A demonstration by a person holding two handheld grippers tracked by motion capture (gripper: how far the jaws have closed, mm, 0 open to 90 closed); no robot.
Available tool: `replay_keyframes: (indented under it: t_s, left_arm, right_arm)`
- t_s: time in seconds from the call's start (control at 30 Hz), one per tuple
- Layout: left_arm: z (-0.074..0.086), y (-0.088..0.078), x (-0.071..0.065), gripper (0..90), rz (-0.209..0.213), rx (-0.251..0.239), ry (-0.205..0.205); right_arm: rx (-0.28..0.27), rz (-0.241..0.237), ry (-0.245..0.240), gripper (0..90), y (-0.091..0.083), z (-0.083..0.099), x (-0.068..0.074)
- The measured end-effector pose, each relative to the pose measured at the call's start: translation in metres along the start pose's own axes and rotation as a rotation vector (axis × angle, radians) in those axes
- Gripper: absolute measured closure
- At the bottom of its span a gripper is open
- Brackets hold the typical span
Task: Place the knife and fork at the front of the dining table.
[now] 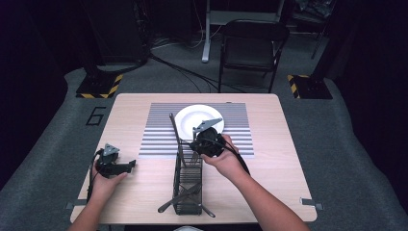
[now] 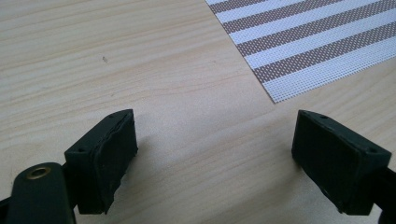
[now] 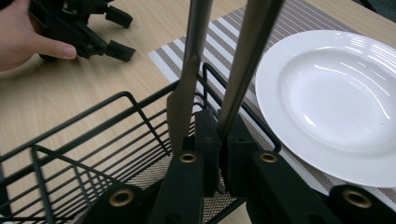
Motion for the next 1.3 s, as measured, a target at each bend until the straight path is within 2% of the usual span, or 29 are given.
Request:
replay_keyframes:
  t_s: [0.83,0.87,1.07,1.3]
  left_arm:
    - [0.000,0.000,0.000,14.0,0.001,0.001,0.001]
    - [0.000,0.000,0.000,14.0,0.001,0.001,0.001]
    - [0.000,0.000,0.000,14.0,0.000,0.001,0.000]
    - [0.000,0.000,0.000,14.0,0.001,0.001,0.001]
  right_arm:
    - [-0.007,-0.069,-0.030,86.9,-0.043,-0.033,0.005]
    - [-0.003,-0.073,-0.018,86.9,-0.044,-0.033,0.005]
    - [-0.004,-0.087,-0.018,86.9,-0.050,-0.037,0.002]
    - [-0.012,-0.083,-0.014,86.9,-0.062,-0.043,-0.009]
Point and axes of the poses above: each handheld gripper's, and its own axes: y roughly forward along the jaws, z roughly out of its underside, x roughly to its left, the point moved 7 cm from there along y, roughly forward along the jaws, and after that the axes turned 15 degrees about z, right-handed, at the moved point
